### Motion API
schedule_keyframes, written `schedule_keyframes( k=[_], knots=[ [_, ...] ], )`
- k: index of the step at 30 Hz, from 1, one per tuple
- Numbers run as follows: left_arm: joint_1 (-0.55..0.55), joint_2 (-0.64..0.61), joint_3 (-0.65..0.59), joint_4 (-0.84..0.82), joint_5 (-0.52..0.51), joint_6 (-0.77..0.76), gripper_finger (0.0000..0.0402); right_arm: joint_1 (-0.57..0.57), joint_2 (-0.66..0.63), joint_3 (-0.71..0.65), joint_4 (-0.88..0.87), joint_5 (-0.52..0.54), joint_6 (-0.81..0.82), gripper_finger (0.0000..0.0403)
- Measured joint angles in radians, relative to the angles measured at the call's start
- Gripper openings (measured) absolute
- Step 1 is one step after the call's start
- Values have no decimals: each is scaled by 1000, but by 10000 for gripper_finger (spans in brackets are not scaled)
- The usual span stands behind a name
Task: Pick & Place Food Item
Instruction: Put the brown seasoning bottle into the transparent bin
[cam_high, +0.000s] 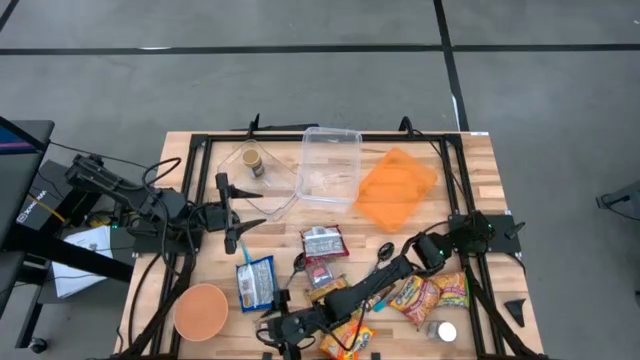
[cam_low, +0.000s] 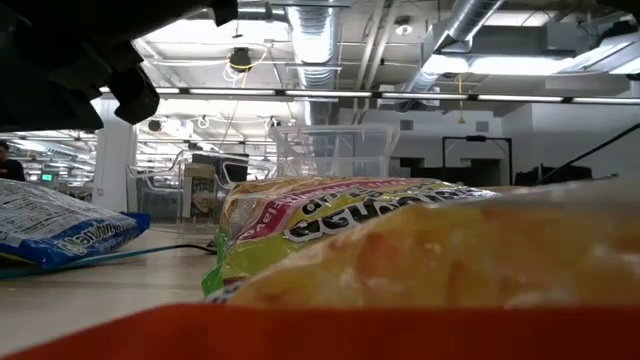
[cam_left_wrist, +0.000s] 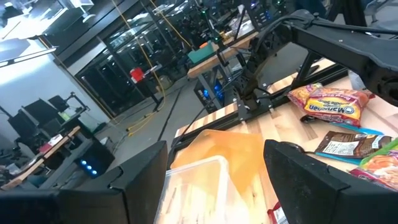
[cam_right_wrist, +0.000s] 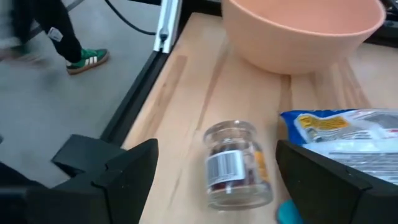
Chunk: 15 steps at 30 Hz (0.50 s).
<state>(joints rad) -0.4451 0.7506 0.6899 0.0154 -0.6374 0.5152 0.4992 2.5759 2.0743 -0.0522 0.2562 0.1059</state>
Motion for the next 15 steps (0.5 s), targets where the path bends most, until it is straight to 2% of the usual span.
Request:
schedule_keyframes(
  k=[15],
  knots=[
    [-4,0,0,0,1,0,260,-17,-1,-1,-45,-5,30,322]
  ],
)
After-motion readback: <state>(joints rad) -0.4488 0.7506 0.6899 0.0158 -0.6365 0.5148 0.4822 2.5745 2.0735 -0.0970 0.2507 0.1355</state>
